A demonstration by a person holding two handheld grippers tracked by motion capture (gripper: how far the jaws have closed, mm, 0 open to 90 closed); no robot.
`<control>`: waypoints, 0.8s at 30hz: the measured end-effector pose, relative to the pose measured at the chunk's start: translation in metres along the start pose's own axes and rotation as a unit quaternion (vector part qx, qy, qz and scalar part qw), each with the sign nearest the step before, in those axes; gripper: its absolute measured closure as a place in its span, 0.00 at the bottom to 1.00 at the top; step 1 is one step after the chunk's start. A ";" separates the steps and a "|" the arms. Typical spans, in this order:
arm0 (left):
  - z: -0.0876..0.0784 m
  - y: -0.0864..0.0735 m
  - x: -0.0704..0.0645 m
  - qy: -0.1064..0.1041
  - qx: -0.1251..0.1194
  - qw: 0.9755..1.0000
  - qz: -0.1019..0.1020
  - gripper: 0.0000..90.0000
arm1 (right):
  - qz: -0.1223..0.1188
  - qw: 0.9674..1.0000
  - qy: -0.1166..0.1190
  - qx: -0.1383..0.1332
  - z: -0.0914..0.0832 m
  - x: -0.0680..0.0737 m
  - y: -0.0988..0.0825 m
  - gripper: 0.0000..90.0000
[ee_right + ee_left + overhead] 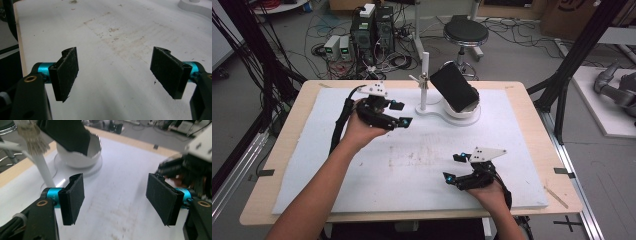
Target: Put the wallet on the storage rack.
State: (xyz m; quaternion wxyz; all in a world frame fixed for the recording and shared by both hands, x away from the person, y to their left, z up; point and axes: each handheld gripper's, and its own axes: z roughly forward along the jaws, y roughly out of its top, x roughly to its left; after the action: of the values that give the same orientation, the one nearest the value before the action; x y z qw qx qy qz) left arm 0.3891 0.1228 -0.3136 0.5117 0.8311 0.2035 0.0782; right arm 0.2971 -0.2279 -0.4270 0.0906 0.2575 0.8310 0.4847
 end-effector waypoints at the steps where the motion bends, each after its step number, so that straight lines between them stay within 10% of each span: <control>1: -0.002 -0.004 -0.003 0.002 0.000 1.000 -0.002 0.34 | 0.000 1.000 0.002 0.000 0.000 -0.001 0.000 0.25; 13: -0.032 -0.045 -0.023 0.024 -0.007 1.000 0.005 0.26 | 0.012 1.000 -0.010 -0.012 -0.004 -0.009 0.001 0.23; 24: -0.054 -0.097 -0.013 0.041 -0.025 0.998 -0.035 0.23 | 0.023 0.999 -0.021 -0.016 -0.011 -0.018 -0.003 0.23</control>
State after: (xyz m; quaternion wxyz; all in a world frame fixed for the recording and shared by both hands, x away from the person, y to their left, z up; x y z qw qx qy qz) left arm 0.3340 0.1992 -0.3732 0.5262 0.8063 0.2512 0.0995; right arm 0.3070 -0.2466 -0.4257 0.1013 0.2854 0.8146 0.4946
